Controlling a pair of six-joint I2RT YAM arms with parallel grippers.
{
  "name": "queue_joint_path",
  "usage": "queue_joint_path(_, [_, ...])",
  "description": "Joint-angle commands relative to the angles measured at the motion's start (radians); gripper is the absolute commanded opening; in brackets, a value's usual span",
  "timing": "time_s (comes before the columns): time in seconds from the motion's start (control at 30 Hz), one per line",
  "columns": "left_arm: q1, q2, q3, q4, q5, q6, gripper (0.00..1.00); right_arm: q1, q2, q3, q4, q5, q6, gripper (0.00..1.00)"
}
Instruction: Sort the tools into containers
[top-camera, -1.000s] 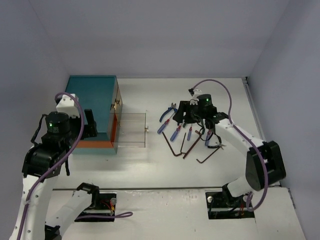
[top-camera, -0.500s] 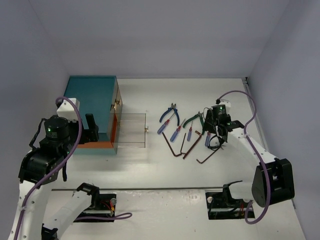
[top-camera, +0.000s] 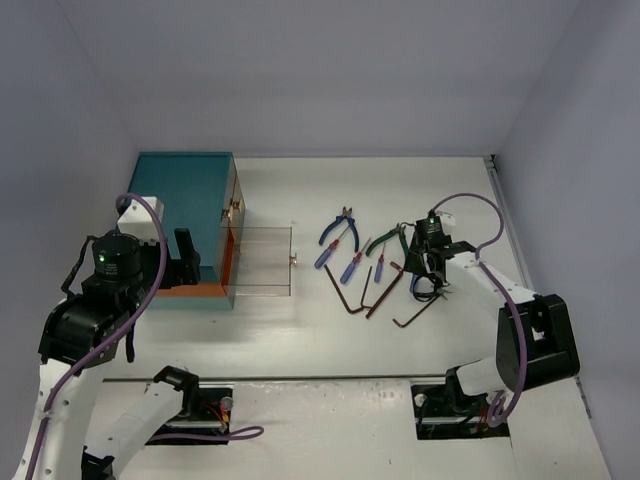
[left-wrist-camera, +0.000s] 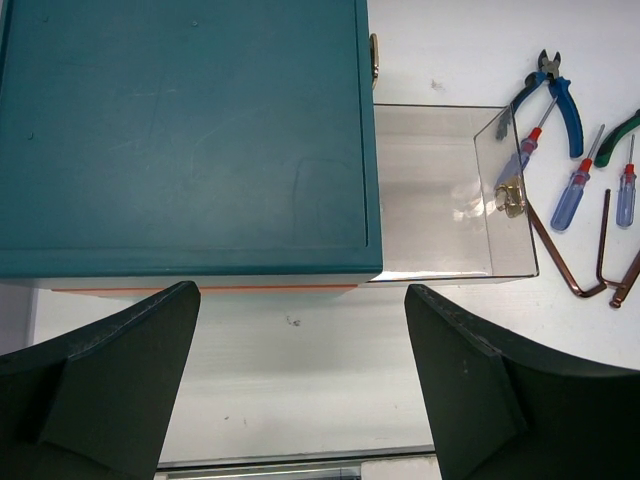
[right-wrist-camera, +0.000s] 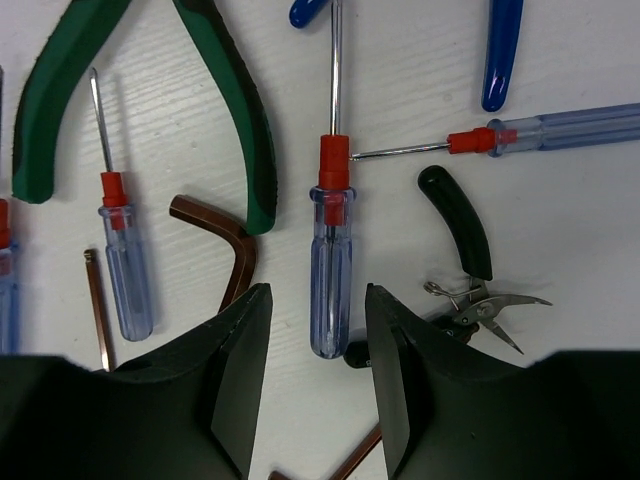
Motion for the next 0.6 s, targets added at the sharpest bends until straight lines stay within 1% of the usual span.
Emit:
queue_joint_path(0.0, [-0.004,0.023,0.01,0.031,0.01,-0.011,0.81,0.002,0.037,0.019,0.02,0.065,0.054,0.41])
queue_joint_path(0.27, [-0.006,0.021,0.004,0.031,0.006,-0.007,0.81,-0.011,0.192,0.065,0.059,0.014,0.02,0.38])
queue_joint_path(0.37, [-0.006,0.02,0.006,0.031,0.004,-0.007,0.81,-0.011,0.232,0.079,0.061,0.011,0.013,0.34])
queue_joint_path(0.5, [-0.006,0.018,0.011,0.031,-0.013,-0.007,0.81,-0.011,0.208,0.083,0.058,0.042,0.017,0.09])
queue_joint_path(0.57, [-0.006,0.019,0.011,0.031,-0.018,-0.004,0.81,-0.002,0.133,0.085,0.033,0.085,-0.004,0.0])
